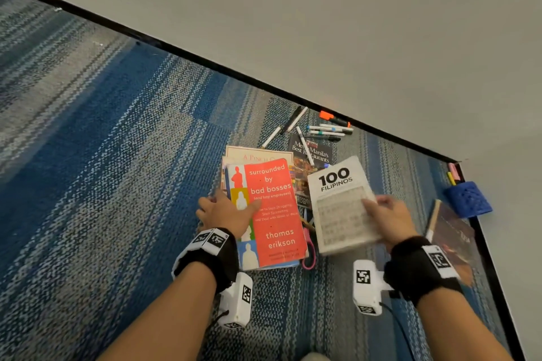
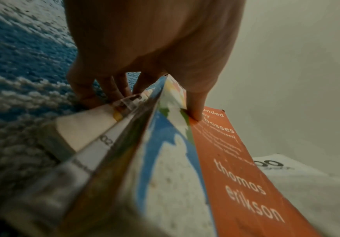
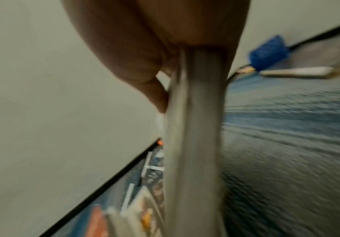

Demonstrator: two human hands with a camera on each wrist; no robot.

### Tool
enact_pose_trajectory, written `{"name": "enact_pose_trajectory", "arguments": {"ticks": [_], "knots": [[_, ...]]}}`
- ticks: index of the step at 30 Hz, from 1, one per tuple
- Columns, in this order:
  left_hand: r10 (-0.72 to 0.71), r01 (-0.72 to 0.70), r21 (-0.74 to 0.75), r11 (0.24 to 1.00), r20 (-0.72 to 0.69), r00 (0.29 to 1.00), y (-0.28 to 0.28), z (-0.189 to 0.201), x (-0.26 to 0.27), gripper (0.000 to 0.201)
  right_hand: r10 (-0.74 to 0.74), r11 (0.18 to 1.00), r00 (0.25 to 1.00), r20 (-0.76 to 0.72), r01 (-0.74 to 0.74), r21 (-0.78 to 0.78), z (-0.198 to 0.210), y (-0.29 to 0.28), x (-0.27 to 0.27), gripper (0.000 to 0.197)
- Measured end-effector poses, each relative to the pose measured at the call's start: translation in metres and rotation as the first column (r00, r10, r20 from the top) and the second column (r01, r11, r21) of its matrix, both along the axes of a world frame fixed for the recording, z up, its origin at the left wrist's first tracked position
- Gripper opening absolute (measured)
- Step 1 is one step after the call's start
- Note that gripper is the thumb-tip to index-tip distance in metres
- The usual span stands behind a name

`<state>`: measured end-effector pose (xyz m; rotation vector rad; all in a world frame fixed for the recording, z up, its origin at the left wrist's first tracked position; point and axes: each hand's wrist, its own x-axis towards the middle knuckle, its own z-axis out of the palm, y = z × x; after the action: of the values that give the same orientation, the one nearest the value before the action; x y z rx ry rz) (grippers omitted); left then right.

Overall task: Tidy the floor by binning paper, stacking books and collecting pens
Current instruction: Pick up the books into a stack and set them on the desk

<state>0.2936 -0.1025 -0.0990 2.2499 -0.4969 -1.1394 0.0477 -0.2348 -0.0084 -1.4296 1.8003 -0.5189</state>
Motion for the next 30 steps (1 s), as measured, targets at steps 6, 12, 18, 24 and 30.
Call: {"name": "enact_pose_trajectory", "arguments": {"ticks": [6,12,18,24,30], "knots": [[0.096,-0.102,-0.044,0.994,-0.120,0.988,-0.002,0.008,0.006,0.083,0.223,0.961,0.953,0.205,-0.180,-0.208,0.045,0.023,0.061,0.027],[0.208,-0.234,-0.078,0.969,-0.254,0.945,-0.002,0.010,0.018,0.099,0.407,0.904,0.911,-0.058,-0.394,0.165,-0.046,0.061,0.077,0.050],[0.193,-0.221,-0.086,0.972,-0.254,0.948,-0.006,-0.031,0.013,0.106,0.123,0.952,0.932,0.341,-0.209,0.226,-0.077,0.076,0.093,0.072],[0.176,-0.223,-0.113,0.968,-0.327,0.929,-0.003,0.006,0.019,0.127,0.067,0.910,0.853,0.518,-0.265,0.318,-0.079,0.075,0.080,0.079],[0.149,-0.299,-0.266,0.917,-0.467,0.872,0.005,0.012,-0.009,0.100,0.076,0.873,0.755,0.652,-0.367,0.323,-0.074,0.079,0.063,0.065]]}}
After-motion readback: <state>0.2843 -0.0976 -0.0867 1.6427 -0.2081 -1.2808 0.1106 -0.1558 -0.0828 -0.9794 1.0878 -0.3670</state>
